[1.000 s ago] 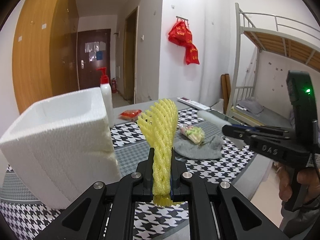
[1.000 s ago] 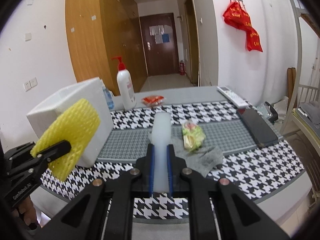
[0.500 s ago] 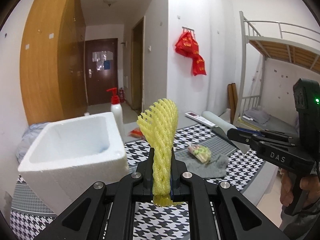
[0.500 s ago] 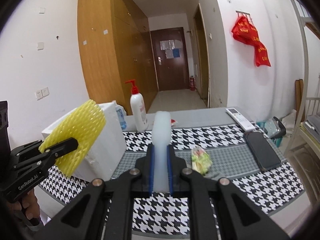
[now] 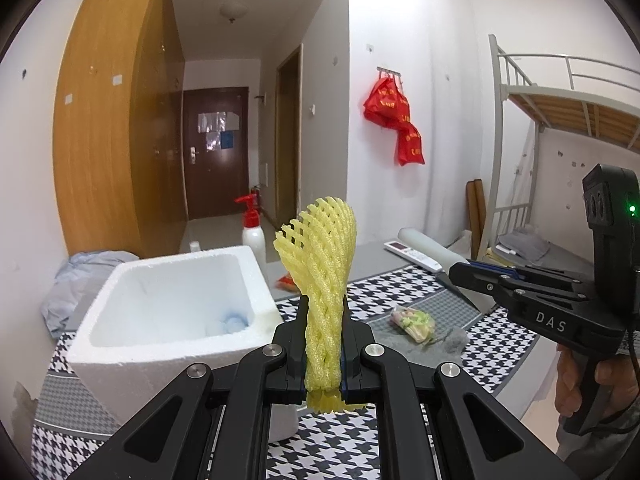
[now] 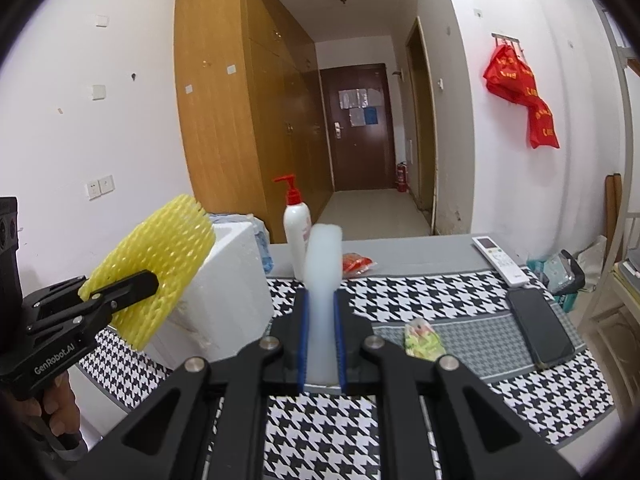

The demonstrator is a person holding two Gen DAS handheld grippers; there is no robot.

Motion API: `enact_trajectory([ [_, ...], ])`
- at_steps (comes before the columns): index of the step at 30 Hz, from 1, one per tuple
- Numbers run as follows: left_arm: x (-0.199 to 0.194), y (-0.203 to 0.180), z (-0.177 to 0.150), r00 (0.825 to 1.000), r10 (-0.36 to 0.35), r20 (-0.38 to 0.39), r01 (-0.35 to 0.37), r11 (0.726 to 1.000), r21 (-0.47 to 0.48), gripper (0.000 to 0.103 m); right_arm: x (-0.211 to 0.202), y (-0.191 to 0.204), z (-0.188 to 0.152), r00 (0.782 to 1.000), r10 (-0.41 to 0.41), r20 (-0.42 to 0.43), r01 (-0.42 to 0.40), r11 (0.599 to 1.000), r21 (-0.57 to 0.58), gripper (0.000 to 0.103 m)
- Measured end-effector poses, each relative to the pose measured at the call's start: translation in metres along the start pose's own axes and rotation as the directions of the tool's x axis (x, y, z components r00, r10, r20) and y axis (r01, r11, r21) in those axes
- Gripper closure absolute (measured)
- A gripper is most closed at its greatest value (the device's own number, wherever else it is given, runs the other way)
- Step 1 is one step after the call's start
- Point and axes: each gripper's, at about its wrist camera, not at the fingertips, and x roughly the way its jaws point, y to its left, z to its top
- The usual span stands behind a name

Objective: Organize soft objects
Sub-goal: 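Carry the yellow net over the foam box with the left gripper while the right gripper holds the tube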

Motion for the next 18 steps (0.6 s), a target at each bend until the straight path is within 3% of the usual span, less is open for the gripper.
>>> enact_trajectory([
  [18,-0.017,0.029,0.014,0.990,0.131,0.052,-0.129,0.991,-0.033,0.092,0.015,0.032,0.019,0.993,0.116,0.024,-0.114,0.991,-0.069,0.089],
])
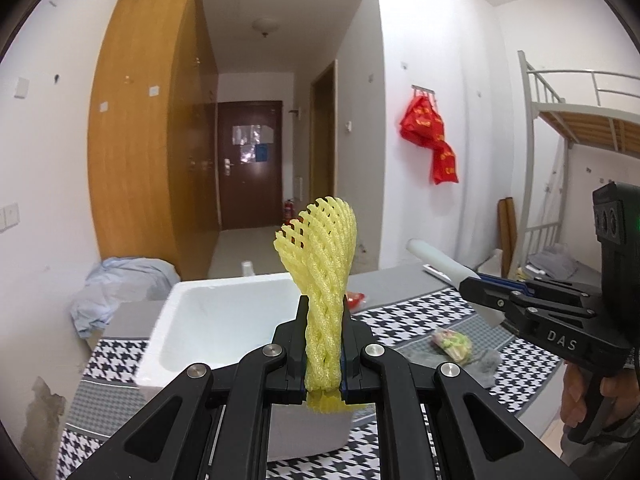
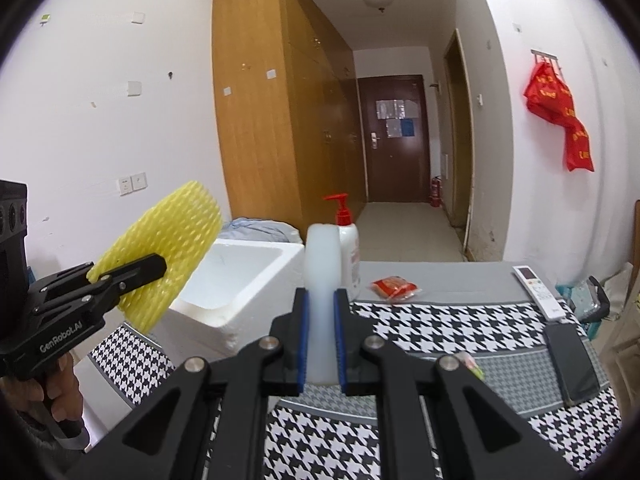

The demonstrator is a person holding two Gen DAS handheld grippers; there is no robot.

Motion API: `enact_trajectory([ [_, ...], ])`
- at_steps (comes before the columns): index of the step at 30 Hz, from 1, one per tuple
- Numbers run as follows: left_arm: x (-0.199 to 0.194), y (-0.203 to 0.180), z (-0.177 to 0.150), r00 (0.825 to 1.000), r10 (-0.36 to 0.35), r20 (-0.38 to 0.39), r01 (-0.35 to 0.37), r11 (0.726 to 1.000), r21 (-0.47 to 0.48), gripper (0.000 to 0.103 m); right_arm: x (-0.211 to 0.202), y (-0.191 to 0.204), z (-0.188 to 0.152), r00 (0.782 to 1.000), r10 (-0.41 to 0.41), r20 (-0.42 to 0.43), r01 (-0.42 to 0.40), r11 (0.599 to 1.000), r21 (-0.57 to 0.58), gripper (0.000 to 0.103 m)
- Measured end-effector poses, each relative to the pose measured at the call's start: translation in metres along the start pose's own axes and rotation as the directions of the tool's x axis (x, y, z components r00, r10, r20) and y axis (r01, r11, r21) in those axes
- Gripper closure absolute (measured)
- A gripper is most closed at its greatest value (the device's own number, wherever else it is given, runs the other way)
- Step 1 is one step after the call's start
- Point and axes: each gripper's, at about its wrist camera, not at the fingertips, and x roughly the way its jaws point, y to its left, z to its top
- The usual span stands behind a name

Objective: Organize soft objects
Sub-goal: 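Carry the yellow net over the foam box with the left gripper while the right gripper holds the tube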

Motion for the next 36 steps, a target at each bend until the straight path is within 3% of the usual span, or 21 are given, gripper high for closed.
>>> enact_trajectory([
  [22,0.002,0.035,0.006,0.991,0.134,-0.017,-0.134,0.990,-0.046,0.092,0.037,0.035,0.014,0.987,0.158,-0.021,-0.159,0.985,-0.063,0.089],
  [36,0.020,0.052,0.007,0.992,0.115,-0.043,-0.118,0.991,-0.064,0.092,0.053,0.049,0.024,0.982,0.186,-0.027,-0.188,0.979,-0.079,0.089],
])
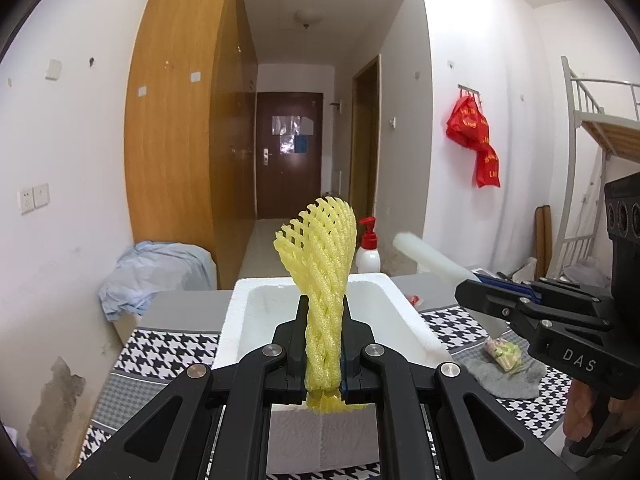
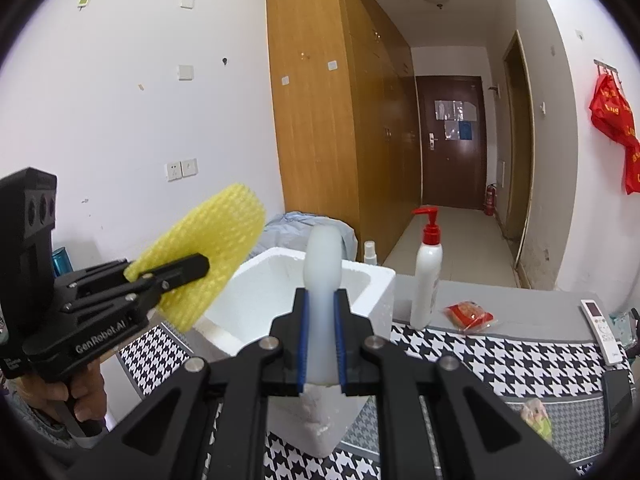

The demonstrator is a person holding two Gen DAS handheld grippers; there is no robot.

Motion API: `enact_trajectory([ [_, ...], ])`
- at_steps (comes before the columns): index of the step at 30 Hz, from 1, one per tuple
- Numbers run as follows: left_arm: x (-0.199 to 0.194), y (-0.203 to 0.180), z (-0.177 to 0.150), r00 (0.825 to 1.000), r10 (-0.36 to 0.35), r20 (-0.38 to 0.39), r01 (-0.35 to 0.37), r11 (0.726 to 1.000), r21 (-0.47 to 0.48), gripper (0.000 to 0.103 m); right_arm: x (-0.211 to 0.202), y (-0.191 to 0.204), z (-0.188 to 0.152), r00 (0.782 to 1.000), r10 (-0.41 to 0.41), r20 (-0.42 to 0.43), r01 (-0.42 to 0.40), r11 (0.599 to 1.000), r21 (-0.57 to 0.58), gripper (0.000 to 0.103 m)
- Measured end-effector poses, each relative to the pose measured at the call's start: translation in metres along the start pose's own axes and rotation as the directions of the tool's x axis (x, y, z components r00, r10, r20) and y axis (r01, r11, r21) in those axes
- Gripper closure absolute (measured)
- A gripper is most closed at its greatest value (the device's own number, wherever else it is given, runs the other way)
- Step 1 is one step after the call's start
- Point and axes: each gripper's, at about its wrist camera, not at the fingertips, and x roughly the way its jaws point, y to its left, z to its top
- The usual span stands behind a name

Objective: Organize soft objects
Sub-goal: 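Carry the yellow net over the foam box with the left gripper while the right gripper holds the tube, then open the left gripper to drop the yellow net into the box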

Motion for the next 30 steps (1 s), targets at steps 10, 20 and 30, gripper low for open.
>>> enact_trajectory([
  [10,0.028,0.007,0.001,0.998,-0.027,-0.061,0.027,1.000,-0.003,0.092,0.008,-0.003,0.000,1.000,-0.018,-0.014,0.018,1.000,0.007,0.088],
  [20,0.044,0.009,-0.001,0.993,-0.046,-0.105,0.046,0.999,-0.003,0.083,0.010,-0.006,0.001,0.999,-0.040,-0.023,0.041,0.999,0.015,0.088],
  [30,0.028,0.019,0.003,0.999,-0.001,-0.039,0.000,0.999,-0.037,0.002,0.010,-0.003,0.002,0.999,-0.048,-0.021,0.048,0.999,0.014,0.088],
])
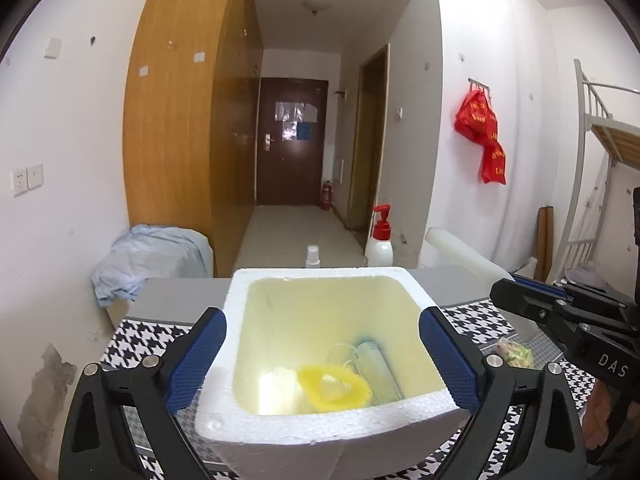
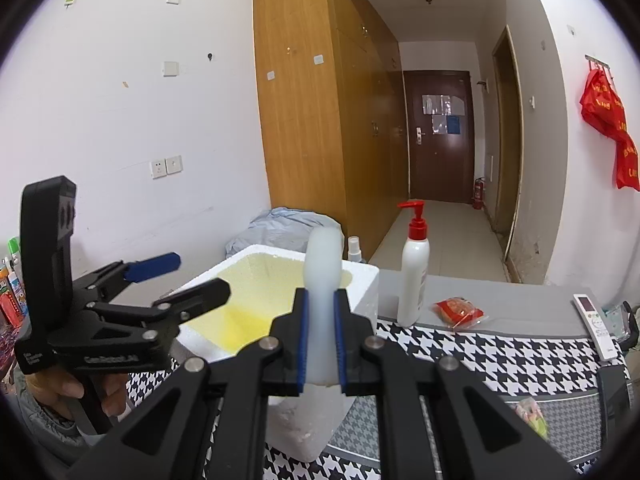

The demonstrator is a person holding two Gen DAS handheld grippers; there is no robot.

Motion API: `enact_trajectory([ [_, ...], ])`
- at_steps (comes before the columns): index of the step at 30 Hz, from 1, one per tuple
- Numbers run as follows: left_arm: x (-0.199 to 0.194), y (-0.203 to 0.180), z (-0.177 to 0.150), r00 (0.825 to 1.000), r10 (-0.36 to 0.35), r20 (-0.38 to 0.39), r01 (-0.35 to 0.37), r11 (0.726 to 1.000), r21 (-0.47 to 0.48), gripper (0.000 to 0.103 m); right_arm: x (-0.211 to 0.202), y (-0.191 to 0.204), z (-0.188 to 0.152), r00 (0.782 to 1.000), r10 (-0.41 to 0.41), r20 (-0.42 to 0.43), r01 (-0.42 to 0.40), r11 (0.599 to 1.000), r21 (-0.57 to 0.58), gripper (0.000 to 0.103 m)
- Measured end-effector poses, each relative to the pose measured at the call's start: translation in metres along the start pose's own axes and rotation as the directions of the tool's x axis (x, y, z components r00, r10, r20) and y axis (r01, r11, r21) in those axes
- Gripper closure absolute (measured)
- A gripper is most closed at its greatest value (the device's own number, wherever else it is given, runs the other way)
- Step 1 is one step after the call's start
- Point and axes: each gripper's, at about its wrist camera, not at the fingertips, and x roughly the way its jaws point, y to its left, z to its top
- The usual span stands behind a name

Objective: Organize soft objects
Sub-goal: 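Open the left gripper to drop the yellow net into the box, then lower the white foam tube into the foam box and open the right gripper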

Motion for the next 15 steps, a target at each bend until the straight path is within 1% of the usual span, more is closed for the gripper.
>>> enact_trajectory([
  [1,-0.001,0.000,0.000,1.000,0.006,0.003,-0.006,1.000,0.005,0.001,0.000,0.000,0.000,1.000,0.002,0.001,-0.002,1.000,0.002,0.088],
  [4,-0.003,0.000,-0.002,1.000,0.016,0.005,-0.016,1.000,0.016,0.001,0.000,0.001,0.001,1.000,0.000,0.001,0.000,1.000,0.002,0.088],
  [8,-0.007,0.007,-0.003,1.000,0.026,0.016,-0.026,1.000,0.003,0.001,0.000,0.003,0.002,1.000,-0.004,0.001,0.004,1.000,-0.002,0.088],
  [11,-0.011,0.013,-0.005,0.998,0.056,0.026,-0.056,0.998,0.002,0.001,0.002,0.006,0.003,1.000,-0.004,-0.001,0.004,1.000,-0.011,0.088],
  [15,-0.018,0.020,-0.005,0.998,0.057,0.033,-0.056,0.998,-0.014,0.001,0.004,0.012,0.004,1.000,0.002,-0.002,-0.002,1.000,-0.017,0.087],
])
